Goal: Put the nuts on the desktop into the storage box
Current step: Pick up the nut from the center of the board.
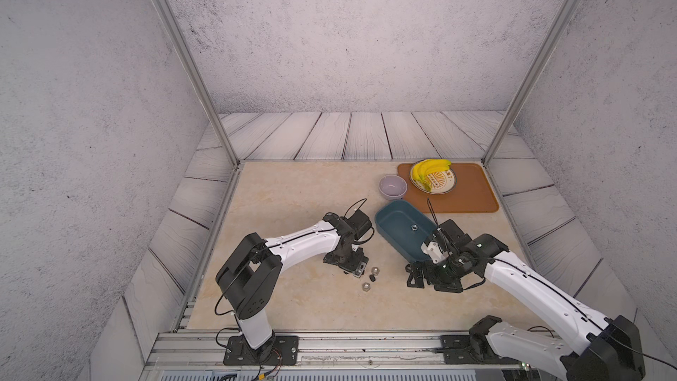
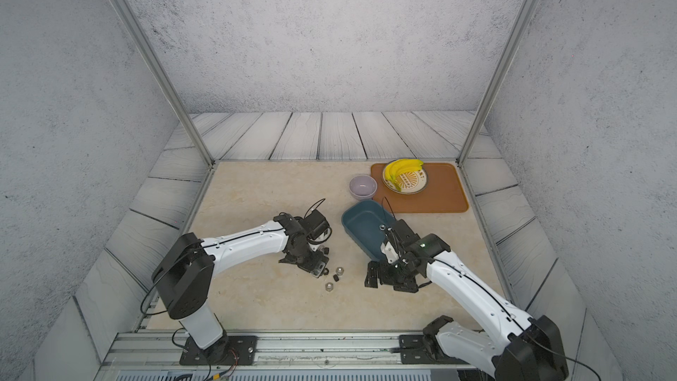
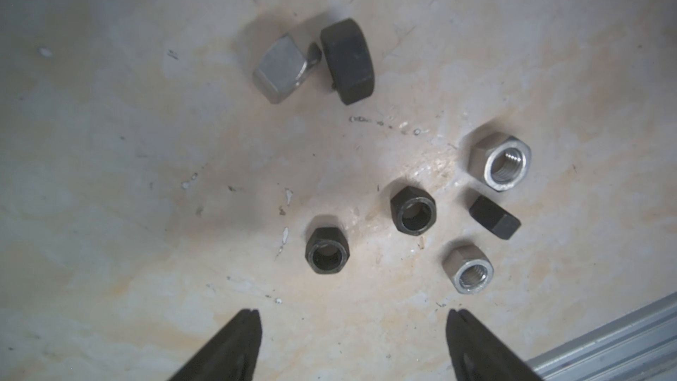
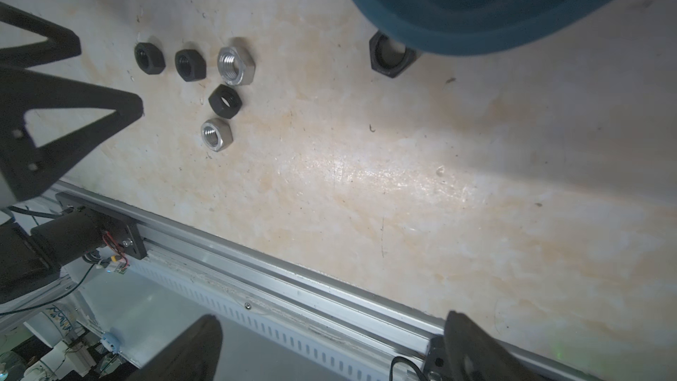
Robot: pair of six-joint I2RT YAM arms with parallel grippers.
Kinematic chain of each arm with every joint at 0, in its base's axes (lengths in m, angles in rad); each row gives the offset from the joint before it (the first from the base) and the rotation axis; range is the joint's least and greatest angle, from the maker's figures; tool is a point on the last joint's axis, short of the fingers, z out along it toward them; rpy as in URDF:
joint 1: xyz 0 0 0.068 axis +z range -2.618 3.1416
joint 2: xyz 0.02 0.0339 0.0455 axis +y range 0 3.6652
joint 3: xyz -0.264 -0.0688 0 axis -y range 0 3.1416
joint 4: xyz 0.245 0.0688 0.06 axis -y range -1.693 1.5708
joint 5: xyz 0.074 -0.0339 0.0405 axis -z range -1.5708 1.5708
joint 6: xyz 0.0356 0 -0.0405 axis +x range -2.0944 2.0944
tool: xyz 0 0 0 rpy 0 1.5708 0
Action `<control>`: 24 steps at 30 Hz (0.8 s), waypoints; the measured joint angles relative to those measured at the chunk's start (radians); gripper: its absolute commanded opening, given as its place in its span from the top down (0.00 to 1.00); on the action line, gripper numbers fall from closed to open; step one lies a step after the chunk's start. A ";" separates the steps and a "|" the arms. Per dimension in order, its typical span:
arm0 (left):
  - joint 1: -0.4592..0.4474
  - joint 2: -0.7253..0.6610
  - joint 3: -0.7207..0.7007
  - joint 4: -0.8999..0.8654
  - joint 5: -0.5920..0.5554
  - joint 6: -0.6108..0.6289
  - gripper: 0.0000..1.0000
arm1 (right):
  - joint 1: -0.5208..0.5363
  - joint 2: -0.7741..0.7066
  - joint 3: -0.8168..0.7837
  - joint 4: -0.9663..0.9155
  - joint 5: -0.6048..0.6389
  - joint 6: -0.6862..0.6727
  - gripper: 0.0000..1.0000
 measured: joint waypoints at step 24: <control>0.000 0.114 0.000 0.058 -0.026 0.045 0.42 | 0.003 -0.060 -0.055 0.101 -0.045 0.067 0.01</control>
